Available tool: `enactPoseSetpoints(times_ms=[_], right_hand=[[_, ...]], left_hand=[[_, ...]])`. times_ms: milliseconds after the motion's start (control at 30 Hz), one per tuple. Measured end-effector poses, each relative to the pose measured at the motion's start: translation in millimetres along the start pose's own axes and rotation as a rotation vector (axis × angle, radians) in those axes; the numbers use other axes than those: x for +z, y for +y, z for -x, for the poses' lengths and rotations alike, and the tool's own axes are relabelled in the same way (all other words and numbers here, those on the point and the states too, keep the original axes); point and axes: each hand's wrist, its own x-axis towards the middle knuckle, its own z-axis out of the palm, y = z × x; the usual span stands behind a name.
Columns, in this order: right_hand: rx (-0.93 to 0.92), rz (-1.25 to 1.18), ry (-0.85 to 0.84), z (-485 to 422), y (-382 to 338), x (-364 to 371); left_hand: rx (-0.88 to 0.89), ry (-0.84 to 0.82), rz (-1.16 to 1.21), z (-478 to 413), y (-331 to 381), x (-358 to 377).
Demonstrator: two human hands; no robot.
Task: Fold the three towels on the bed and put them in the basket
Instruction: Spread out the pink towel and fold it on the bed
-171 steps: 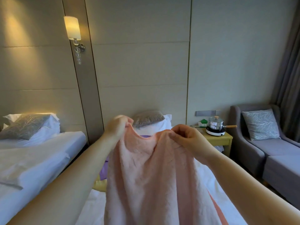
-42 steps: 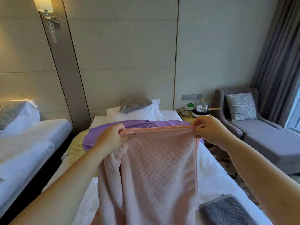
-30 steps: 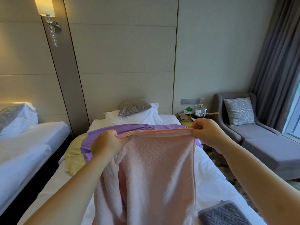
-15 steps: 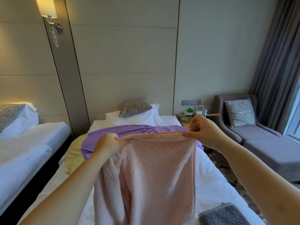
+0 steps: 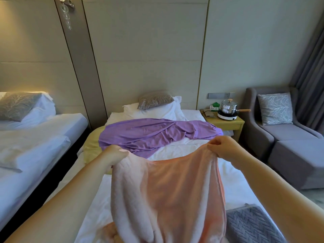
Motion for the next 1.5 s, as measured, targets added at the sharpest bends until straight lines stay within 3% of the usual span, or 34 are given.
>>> enactPoseSetpoints(times_ms=[100,400,600,733,900,1000,1067,1200,1333,1500], right_hand=[[0.003,-0.112,-0.036,7,-3,17],[0.029,-0.648,-0.352,39,-47,66],[0.019,-0.852,-0.386,40,-59,63],[0.023,-0.954,-0.498,43,-59,58],[-0.09,-0.785,-0.62,44,-54,51],[-0.334,-0.323,-0.423,44,-54,46],[-0.478,-0.162,-0.296,44,-58,42],[-0.653,-0.123,-0.205,42,-75,34],[-0.743,-0.108,-0.301,47,-95,20],[-0.796,-0.004,-0.071,49,-107,12]], left_hand=[[0.119,0.095,-0.101,11,1,5],[0.645,0.041,-0.124,65,43,44],[0.681,-0.019,-0.026,81,58,51],[0.656,-0.04,-0.026,83,60,54],[0.718,0.006,-0.054,78,59,55],[0.766,-0.008,-0.029,81,70,47],[0.817,-0.007,0.015,83,82,37],[0.971,0.002,0.077,90,111,10],[1.078,0.033,0.07,96,131,-13],[1.042,0.082,-0.036,89,133,-34]])
